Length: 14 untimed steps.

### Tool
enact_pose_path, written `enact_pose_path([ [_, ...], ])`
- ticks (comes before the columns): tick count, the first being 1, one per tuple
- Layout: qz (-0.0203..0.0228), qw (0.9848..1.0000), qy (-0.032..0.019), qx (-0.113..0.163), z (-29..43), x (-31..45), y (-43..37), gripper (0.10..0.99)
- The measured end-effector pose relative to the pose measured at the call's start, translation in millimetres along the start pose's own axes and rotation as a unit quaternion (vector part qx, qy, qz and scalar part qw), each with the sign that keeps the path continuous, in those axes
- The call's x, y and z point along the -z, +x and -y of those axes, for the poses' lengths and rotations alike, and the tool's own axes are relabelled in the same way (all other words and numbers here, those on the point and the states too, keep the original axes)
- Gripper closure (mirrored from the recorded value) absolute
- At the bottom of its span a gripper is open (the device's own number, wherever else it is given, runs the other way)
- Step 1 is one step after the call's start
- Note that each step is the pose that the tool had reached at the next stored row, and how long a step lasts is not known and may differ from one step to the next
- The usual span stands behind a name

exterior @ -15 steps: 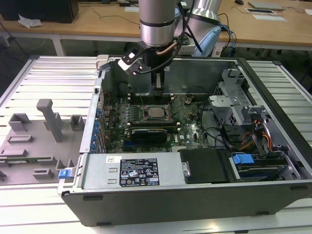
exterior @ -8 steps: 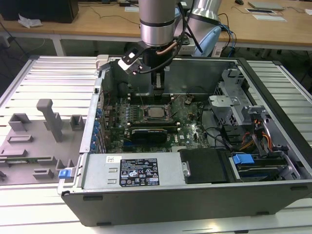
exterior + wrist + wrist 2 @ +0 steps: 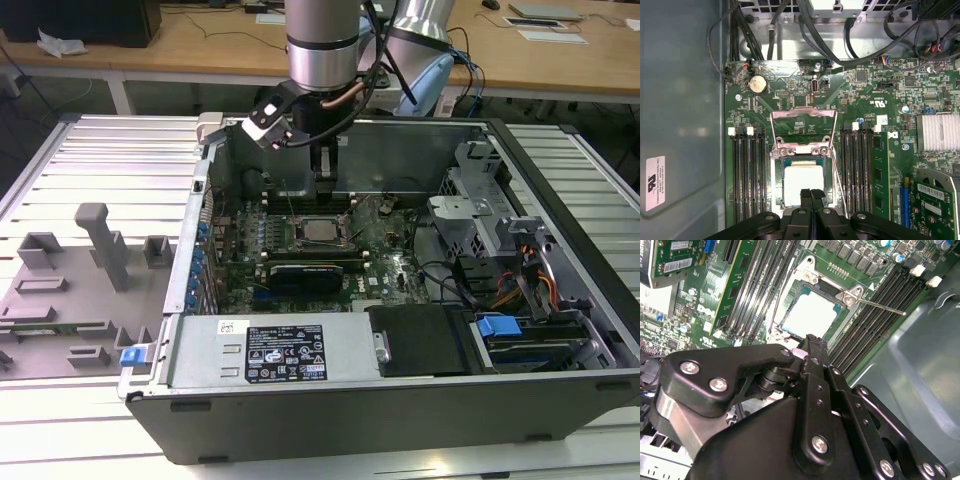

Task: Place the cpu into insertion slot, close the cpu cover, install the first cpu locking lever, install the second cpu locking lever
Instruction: 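Close the cpu cover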

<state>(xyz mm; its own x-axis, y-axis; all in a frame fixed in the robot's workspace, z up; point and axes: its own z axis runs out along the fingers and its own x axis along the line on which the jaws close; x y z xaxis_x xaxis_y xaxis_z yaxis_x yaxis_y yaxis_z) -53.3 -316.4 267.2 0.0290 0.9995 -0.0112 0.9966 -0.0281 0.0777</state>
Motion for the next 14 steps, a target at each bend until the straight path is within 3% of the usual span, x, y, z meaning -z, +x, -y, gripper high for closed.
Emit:
enact_pose_path([
  [14, 0.0, 1.0, 0.0001, 0.0, -17.3, -1.4, 0.5, 0.98],
])
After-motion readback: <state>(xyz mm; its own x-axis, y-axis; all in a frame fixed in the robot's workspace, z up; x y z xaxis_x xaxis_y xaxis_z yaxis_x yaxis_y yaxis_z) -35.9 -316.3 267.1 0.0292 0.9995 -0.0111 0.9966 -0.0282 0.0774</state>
